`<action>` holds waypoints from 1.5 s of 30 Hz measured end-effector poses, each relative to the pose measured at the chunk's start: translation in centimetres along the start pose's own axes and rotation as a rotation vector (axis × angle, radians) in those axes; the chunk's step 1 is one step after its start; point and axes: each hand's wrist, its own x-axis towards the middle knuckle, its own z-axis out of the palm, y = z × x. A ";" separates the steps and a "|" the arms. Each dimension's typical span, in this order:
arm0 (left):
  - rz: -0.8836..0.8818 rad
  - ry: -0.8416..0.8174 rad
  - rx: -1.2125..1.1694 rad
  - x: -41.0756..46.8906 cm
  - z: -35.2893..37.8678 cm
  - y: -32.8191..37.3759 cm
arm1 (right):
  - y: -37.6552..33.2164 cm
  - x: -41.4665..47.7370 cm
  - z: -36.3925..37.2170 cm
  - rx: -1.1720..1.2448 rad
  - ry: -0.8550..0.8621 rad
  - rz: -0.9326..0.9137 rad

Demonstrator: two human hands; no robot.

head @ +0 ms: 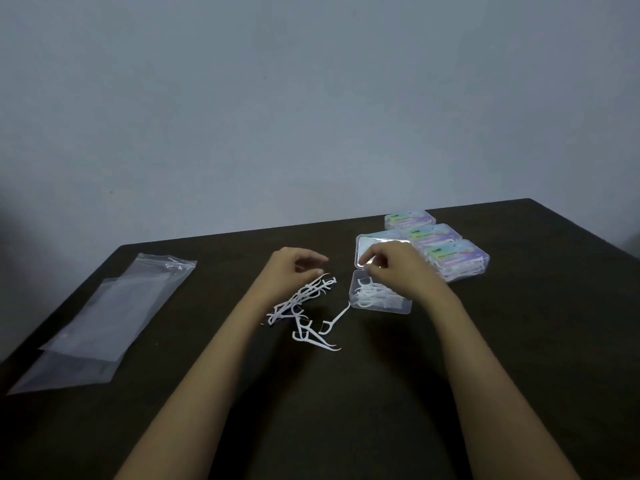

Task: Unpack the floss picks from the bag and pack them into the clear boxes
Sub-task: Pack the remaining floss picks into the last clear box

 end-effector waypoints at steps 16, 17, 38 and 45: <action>-0.550 -0.264 0.444 -4.2 -4.4 -4.1 | -3.9 -0.7 5.1 -0.557 -0.318 -0.275; -0.550 -0.271 0.424 -4.4 -4.7 -4.3 | -4.1 -0.8 5.2 -0.573 -0.311 -0.271; -0.596 -0.291 0.522 -4.5 -4.2 -4.7 | -5.4 -1.6 4.5 -0.160 -0.236 -0.068; -0.466 -0.093 0.372 -3.6 -3.7 -3.9 | -5.4 -1.9 4.9 -0.061 -0.431 0.001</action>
